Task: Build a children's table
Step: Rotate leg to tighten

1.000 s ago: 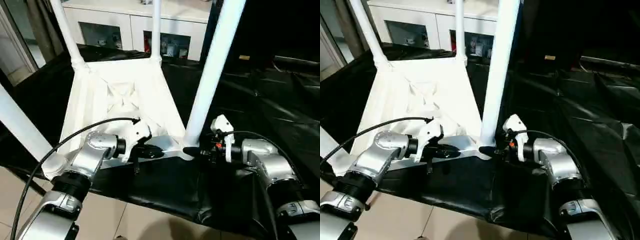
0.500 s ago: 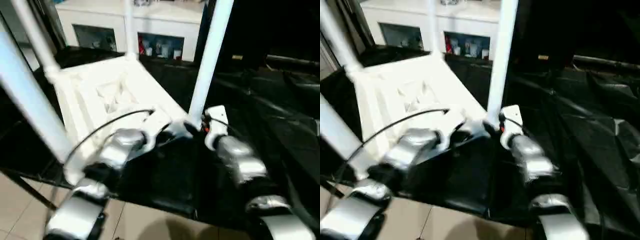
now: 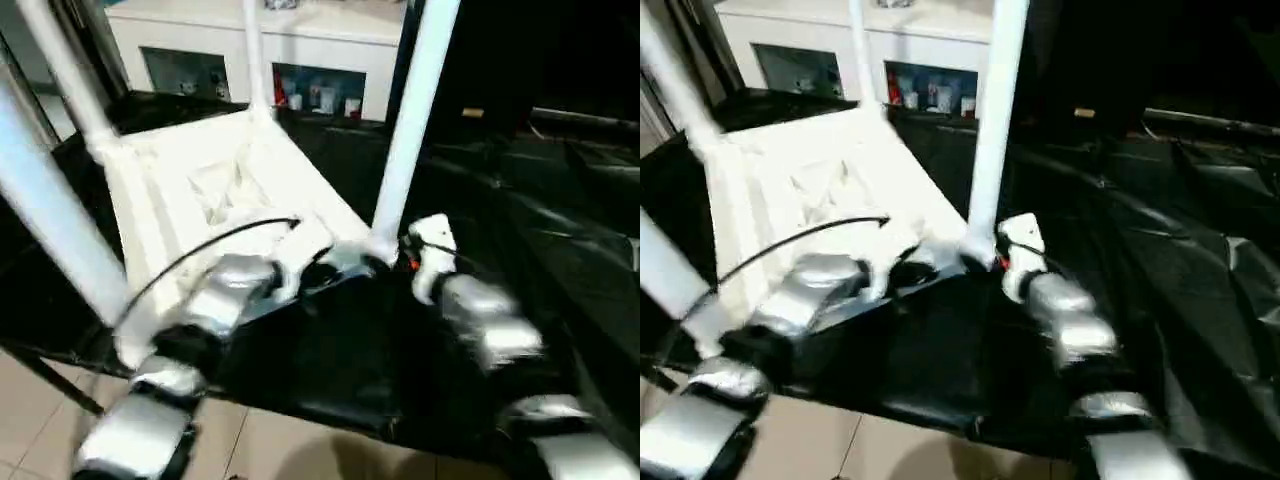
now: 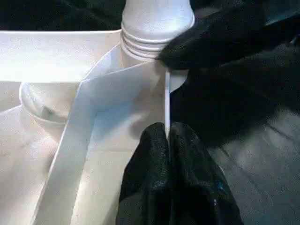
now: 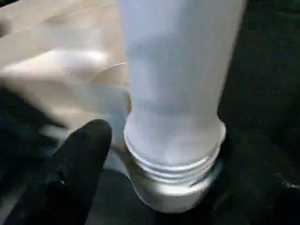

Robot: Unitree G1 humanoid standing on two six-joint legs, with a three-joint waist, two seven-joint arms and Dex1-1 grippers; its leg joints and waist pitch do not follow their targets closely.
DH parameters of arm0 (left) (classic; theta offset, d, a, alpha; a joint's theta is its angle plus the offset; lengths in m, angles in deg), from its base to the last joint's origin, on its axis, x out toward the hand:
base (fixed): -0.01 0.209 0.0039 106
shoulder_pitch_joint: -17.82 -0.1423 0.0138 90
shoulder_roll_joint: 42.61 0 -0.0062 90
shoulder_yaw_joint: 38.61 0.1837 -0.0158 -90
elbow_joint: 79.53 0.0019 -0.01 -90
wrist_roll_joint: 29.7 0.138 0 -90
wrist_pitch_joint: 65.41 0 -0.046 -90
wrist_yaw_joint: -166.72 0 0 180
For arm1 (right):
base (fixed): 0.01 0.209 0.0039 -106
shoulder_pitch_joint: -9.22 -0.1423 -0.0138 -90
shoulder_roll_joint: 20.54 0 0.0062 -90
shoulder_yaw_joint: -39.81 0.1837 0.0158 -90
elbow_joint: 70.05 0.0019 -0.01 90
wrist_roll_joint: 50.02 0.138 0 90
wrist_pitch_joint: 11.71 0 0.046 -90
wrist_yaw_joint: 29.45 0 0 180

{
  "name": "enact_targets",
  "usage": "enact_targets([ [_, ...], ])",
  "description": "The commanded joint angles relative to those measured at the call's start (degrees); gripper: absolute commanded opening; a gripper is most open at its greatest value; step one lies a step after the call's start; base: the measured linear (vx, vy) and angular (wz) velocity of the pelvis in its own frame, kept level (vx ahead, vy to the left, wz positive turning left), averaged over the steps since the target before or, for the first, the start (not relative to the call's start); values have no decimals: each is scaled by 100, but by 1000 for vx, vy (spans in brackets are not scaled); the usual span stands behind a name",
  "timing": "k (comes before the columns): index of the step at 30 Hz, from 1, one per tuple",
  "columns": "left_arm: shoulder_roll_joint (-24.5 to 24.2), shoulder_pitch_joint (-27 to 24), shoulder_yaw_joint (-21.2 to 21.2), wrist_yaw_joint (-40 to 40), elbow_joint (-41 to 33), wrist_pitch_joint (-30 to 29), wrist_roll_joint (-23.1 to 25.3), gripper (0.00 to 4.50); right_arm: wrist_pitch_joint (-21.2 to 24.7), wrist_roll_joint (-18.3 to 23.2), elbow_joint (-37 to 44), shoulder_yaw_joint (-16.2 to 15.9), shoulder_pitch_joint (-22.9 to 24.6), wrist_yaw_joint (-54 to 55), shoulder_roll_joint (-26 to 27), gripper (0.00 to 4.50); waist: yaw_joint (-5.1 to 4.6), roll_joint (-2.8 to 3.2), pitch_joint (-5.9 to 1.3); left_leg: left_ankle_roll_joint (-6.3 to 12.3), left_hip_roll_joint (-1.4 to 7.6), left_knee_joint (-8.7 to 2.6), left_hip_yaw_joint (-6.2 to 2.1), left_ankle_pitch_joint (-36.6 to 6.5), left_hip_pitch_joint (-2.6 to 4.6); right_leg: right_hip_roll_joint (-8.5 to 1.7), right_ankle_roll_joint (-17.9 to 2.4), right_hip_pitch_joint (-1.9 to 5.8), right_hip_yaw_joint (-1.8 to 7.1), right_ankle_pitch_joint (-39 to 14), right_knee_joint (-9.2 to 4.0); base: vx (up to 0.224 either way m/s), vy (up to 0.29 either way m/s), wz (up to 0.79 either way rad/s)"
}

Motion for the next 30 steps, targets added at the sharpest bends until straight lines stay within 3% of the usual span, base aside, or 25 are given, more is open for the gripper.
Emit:
enact_targets([
  [1,-26,-70,137,555,-230,250,-179,0,77,96,356,-288,42,-812,-140,417,38,-91,-380,524,116,-358,-20,-1095,24,-346,-1256,353,230,-1289,-444,0,0,0],
  [8,-479,-323,136,1415,-717,202,-456,0,150,131,529,-378,130,-1663,-631,417,154,-66,-389,428,162,-362,-3,-1030,66,-346,-1327,307,244,-1193,-400,0,0,0],
  [12,-574,-461,125,1625,-936,116,-546,0,210,189,625,-389,189,-1868,-698,417,176,-78,-398,432,152,-355,-4,-902,40,-347,-1367,334,243,-956,-361,0,0,0],
  [16,-564,-537,117,1672,-1019,78,-573,0,232,179,628,-430,230,-1981,-673,380,177,-99,-400,436,142,-348,-1,-894,36,-350,-1317,337,241,-1042,-372,0,0,0],
  [25,-568,-604,119,1632,-1143,-5,-590,0,282,219,661,-444,282,-2061,-675,297,174,-86,-403,416,142,-348,-3,-882,40,-344,-1283,335,243,-1078,-375,0,0,0],
  [30,-404,-516,10,1203,-977,-27,-528,0,511,363,668,-186,376,-1525,-427,278,175,-100,-404,423,135,-346,-3,-825,38,-344,-1278,334,242,-1044,-371,0,0,0],
])
